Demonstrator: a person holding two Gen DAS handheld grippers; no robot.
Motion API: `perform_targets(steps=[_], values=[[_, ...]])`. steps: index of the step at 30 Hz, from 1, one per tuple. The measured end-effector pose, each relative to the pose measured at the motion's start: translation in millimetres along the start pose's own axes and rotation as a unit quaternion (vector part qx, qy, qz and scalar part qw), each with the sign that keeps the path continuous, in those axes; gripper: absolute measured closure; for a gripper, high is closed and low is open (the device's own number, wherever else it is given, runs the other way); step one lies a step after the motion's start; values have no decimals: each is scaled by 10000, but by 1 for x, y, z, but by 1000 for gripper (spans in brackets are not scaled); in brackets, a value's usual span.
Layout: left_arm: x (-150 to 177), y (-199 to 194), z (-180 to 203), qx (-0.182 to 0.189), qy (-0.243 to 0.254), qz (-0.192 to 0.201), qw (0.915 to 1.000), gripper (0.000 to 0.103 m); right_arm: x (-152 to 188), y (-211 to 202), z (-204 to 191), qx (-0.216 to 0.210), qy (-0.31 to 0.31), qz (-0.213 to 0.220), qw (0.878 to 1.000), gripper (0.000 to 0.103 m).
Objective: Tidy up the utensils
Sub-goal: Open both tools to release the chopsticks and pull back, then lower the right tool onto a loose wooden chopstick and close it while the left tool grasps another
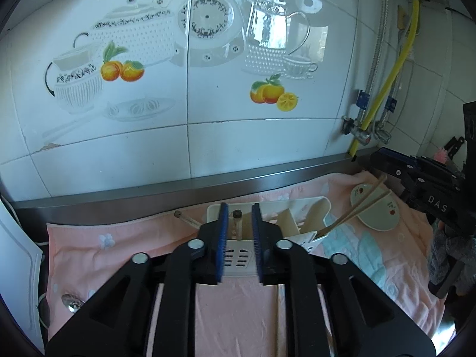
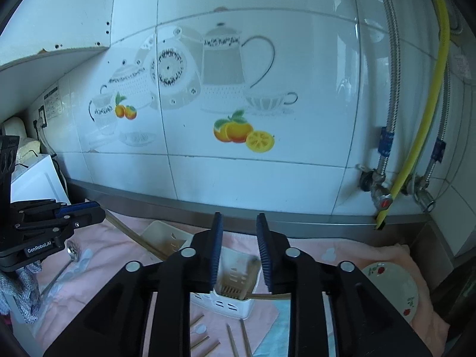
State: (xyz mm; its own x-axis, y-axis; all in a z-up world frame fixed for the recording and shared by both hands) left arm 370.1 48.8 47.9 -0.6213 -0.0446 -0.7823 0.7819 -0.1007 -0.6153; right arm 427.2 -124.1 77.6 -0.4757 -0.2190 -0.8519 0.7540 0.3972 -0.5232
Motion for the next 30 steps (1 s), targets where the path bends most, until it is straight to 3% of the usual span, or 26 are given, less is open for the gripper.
perform_targets(steps=[4,6,12,20,30], values=[[4,-17,4,35,-12,136,9999,74,0,-20,1,12,-5,146,9999,69],[10,-26,6,42,-12,193,9998,69,2,-33,1,11,-27,222,9997,60],[33,-46,12,77,7,275,9996,57,26,-75,-1,25,-84,413,9991,48],[80,-65,21,172,-21,322,9993,53,74,-111,-7,-34,-186,424,9989,44],[139,-69,22,298,-217,211,9991,51,151,-127,-10,-260,-163,170,9994,43]])
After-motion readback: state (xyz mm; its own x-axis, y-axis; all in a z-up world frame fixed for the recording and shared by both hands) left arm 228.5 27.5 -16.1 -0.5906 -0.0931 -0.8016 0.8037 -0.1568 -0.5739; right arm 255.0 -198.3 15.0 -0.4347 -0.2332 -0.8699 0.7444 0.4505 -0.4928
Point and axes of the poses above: each gripper's, at about its wrist camera, not at the fingertips, and y roughly the way its jaws point, z to its right, x to its underside, the point moved 7 cm from there along y, roughly the way its jaws point, and after that the axes turned 4 degrees about -z, right-handed, at the moved point
